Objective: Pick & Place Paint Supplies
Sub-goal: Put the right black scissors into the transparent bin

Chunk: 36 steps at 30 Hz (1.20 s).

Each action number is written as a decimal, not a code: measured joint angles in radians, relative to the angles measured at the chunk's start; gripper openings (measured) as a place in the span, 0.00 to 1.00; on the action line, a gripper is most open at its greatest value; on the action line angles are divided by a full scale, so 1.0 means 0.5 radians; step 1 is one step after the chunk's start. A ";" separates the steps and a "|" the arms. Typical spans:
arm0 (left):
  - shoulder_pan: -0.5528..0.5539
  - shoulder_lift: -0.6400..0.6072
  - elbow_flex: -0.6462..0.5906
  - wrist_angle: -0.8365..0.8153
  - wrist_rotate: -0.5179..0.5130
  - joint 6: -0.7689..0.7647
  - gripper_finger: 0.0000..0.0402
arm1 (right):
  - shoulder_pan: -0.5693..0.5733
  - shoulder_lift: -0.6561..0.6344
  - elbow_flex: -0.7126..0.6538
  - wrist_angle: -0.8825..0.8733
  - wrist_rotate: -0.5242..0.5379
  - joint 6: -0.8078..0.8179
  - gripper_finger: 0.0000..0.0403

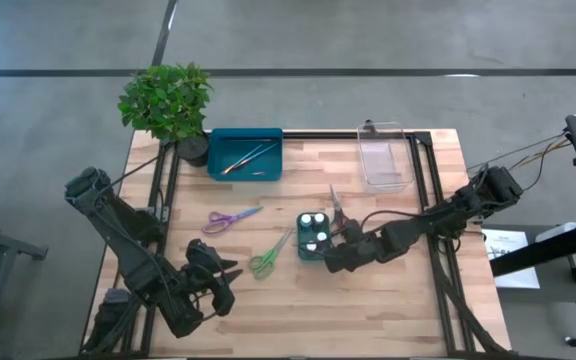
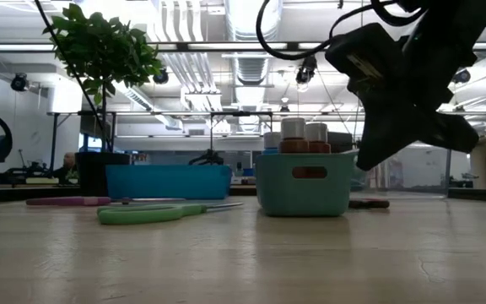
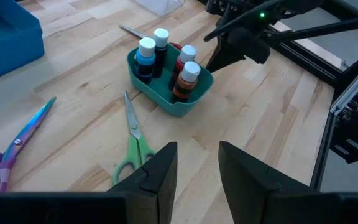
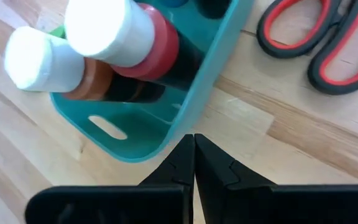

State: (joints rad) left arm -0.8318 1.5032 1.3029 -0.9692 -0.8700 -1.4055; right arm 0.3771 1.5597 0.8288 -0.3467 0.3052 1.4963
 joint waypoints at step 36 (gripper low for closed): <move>-0.001 0.000 -0.001 0.000 -0.009 0.037 0.32 | -0.148 -0.488 0.000 -0.766 0.022 0.317 0.02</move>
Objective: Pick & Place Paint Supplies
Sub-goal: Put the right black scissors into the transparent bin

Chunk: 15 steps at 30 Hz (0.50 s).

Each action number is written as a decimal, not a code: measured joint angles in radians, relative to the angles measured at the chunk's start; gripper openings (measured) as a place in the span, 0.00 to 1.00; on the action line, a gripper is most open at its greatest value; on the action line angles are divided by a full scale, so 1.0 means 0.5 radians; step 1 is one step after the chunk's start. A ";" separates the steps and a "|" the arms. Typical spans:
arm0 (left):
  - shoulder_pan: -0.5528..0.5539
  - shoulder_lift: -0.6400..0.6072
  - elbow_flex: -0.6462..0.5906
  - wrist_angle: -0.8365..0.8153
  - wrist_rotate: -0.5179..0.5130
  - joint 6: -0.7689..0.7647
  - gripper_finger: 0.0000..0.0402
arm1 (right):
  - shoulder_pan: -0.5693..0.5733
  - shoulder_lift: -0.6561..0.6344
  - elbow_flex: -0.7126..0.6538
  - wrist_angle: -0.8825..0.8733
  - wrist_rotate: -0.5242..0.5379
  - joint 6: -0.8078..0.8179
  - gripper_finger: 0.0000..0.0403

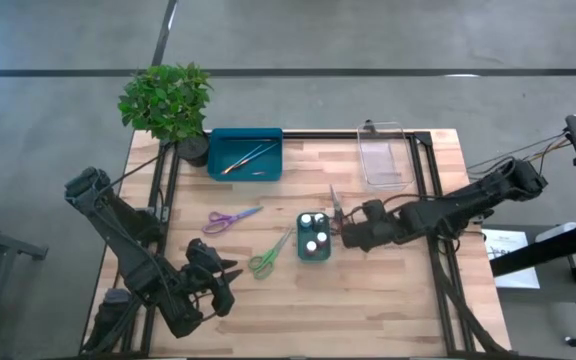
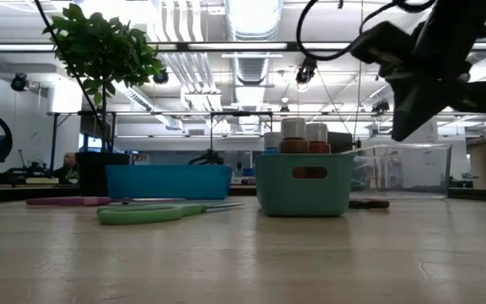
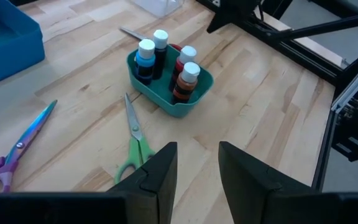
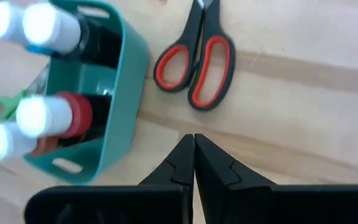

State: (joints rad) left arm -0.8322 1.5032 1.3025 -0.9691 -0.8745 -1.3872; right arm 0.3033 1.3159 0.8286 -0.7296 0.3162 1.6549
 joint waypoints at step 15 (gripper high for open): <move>0.000 0.000 0.000 0.014 0.000 0.001 0.32 | -0.300 0.049 0.000 -0.024 -0.155 -0.161 0.36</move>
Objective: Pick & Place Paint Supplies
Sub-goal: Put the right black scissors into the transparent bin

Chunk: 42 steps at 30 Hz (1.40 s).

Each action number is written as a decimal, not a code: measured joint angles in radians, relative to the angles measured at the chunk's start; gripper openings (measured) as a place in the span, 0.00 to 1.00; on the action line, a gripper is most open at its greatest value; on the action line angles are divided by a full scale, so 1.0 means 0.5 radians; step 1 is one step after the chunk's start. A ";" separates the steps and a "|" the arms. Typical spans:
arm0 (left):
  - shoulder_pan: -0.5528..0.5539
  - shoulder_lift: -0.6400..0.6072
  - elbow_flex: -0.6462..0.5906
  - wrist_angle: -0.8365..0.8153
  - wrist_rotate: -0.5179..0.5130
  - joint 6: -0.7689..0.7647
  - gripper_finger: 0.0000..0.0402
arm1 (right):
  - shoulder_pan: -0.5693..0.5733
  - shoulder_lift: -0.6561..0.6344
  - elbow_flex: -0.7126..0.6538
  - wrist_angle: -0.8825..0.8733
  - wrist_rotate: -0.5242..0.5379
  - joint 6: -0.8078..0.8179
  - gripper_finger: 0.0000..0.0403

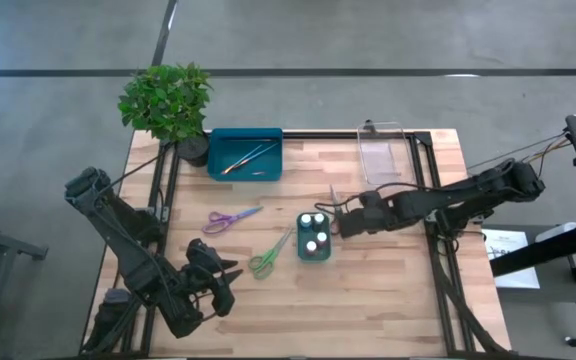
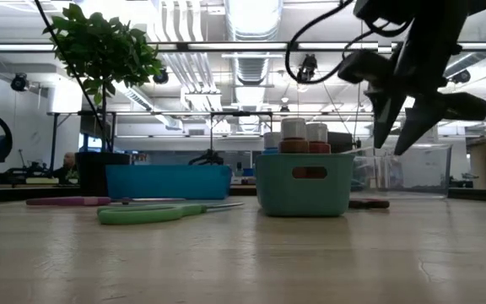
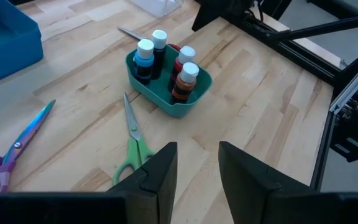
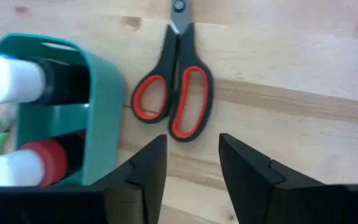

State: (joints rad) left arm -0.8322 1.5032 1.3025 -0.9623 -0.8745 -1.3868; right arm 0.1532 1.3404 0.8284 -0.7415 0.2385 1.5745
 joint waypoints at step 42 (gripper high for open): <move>0.001 0.000 0.000 0.096 -0.008 0.002 0.32 | -0.125 0.657 0.208 -0.092 -0.081 -0.120 0.36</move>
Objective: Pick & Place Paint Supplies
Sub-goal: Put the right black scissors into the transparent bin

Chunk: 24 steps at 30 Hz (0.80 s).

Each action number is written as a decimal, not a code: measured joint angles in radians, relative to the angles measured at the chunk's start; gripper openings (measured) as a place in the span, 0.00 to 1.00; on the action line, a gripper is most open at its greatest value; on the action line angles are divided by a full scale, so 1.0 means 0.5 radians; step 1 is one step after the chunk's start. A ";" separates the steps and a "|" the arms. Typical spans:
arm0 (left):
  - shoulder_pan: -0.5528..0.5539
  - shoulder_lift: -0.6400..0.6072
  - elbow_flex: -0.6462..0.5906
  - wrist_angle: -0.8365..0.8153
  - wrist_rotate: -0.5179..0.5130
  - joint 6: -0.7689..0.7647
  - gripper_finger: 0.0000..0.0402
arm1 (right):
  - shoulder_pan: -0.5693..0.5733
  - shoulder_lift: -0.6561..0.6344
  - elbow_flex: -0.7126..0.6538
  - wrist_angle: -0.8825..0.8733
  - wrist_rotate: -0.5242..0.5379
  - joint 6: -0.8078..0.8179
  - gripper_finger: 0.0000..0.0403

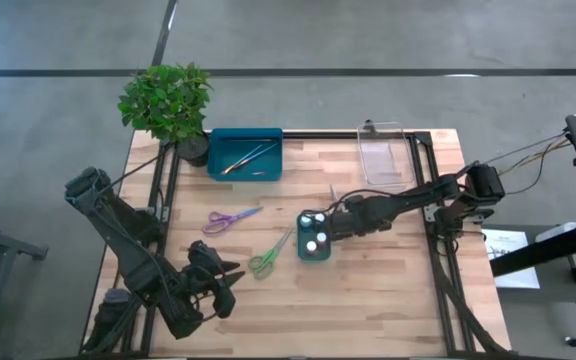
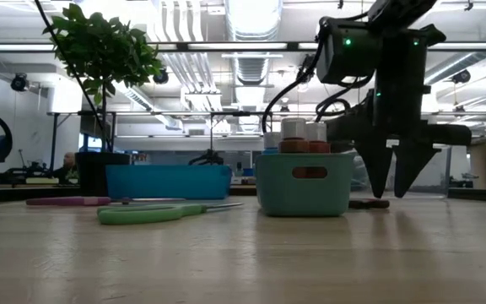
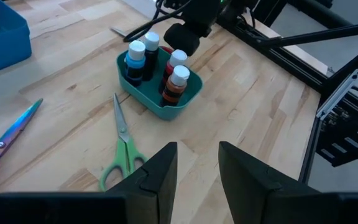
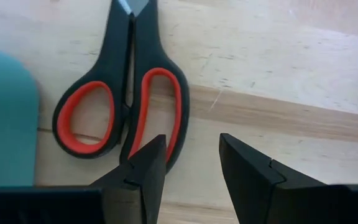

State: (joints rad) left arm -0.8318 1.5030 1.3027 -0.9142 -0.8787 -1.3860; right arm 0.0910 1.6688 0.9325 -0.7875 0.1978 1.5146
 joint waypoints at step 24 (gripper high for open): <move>0.000 0.000 0.001 0.028 0.002 -0.003 0.32 | -0.058 0.004 -0.011 0.024 0.037 0.015 0.36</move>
State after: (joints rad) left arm -0.8318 1.5029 1.3029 -0.9002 -0.8780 -1.3876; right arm 0.0621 1.6707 0.9272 -0.7753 0.2161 1.5223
